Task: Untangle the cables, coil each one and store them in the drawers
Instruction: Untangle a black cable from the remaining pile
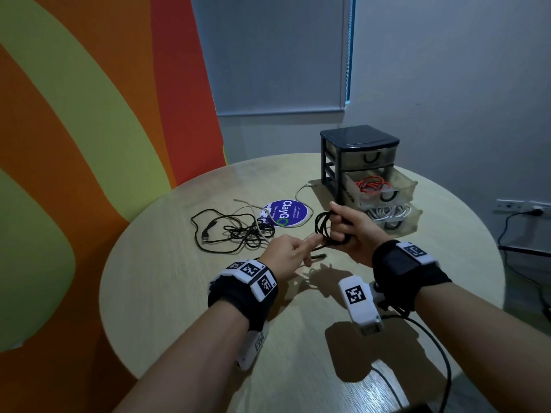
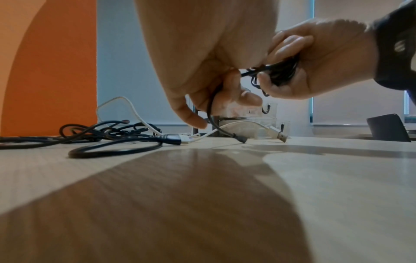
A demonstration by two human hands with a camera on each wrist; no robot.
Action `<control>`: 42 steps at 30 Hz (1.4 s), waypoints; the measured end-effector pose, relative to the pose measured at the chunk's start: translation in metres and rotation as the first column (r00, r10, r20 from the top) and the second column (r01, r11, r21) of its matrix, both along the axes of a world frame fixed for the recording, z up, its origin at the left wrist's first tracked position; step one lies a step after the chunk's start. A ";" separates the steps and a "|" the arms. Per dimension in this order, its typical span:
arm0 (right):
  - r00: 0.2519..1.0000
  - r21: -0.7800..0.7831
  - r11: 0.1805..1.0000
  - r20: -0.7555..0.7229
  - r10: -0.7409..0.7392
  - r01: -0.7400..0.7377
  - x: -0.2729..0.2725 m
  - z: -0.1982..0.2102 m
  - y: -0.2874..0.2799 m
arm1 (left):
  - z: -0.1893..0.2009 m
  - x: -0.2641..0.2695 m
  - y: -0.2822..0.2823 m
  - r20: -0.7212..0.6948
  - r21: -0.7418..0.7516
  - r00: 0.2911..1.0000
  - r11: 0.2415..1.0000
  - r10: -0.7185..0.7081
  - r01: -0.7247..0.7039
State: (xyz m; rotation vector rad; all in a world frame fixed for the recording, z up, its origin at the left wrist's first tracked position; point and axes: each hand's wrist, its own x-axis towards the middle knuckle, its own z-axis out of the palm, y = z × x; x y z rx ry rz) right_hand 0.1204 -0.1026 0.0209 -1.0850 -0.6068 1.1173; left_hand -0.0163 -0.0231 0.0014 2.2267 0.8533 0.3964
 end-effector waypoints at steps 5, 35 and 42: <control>0.998 0.023 0.998 0.025 0.065 -0.065 0.001 -0.001 -0.007 | -0.003 -0.002 -0.001 -0.036 -0.028 0.998 0.999 -0.046 0.045; 0.871 -0.345 0.878 0.244 0.426 -0.333 -0.001 -0.006 -0.016 | 0.001 0.002 -0.005 0.136 -0.414 0.922 0.825 -0.363 0.386; 0.835 -0.454 0.796 0.177 0.521 -0.401 -0.001 -0.008 -0.009 | -0.006 0.001 0.000 0.021 -0.199 0.963 0.943 -0.270 0.269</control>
